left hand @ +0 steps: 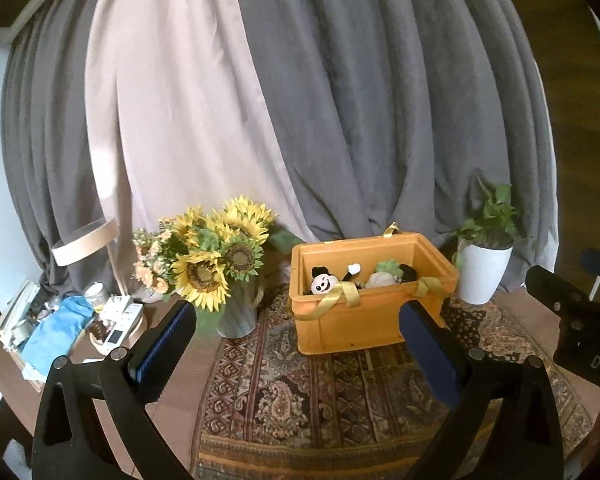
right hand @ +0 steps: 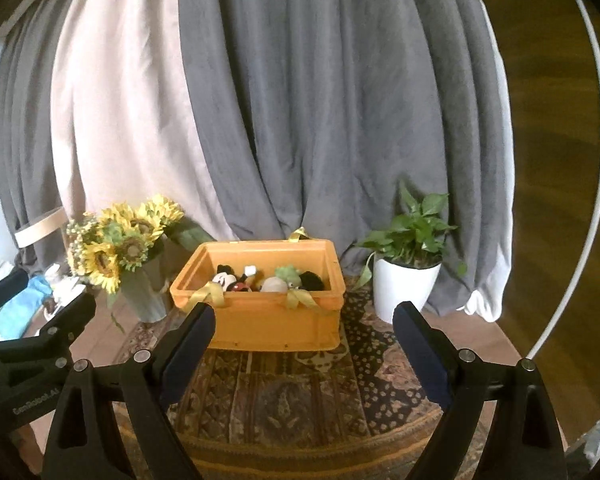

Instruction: Organize soft objects

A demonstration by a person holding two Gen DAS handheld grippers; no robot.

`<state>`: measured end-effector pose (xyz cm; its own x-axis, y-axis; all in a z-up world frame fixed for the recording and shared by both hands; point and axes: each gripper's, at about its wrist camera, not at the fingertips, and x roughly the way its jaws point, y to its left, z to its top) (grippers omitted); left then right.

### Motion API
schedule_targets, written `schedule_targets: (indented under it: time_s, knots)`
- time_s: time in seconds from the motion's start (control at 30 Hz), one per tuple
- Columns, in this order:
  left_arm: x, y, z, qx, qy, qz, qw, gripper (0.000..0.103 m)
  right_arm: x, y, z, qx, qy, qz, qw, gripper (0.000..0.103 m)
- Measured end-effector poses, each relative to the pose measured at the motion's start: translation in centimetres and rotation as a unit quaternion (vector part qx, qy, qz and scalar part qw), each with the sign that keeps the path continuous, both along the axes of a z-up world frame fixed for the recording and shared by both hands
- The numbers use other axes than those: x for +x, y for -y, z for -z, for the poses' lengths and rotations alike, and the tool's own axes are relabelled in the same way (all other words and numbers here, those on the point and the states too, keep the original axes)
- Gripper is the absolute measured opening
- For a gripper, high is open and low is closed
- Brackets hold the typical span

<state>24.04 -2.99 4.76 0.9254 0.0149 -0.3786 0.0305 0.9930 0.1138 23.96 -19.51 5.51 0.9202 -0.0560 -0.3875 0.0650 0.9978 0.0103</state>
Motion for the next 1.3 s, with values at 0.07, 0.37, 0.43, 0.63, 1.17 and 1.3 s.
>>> schedule_targets:
  time_s: [0.07,0.37,0.43,0.63,1.17,1.3]
  knots:
    - [-1.6,0.4,-0.1,-0.005,0.0,0.0,1.0,0.103,-1.4,0.3,-0.1,-0.002,0.004,-0.002,1.0,0.091]
    - [-8.1,2.2,-0.1,-0.013,0.004,0.004,0.9999,0.103,-7.8,2.1,0.3,0.002,0.003,-0.014,1.0,0.091]
    - [-9.5,2.6,0.0,-0.015,0.005,0.007,0.9999,0.103,-9.3,2.6,0.4,0.001,0.004,-0.013,1.0,0.091]
    - [-13.7,3.5,-0.1,-0.015,0.01,0.011,0.9998,0.103,-13.6,3.8,0.6,0.005,0.007,-0.013,1.0,0.091]
    - [-20.5,3.8,-0.1,-0.01,0.012,0.02,0.9997,0.103,-21.5,4.3,1.1,0.021,0.016,-0.015,1.0,0.091]
    - [-21.4,4.0,-0.3,-0.006,0.017,0.022,0.9996,0.103,-22.7,4.4,1.0,0.021,0.019,-0.013,1.0,0.091]
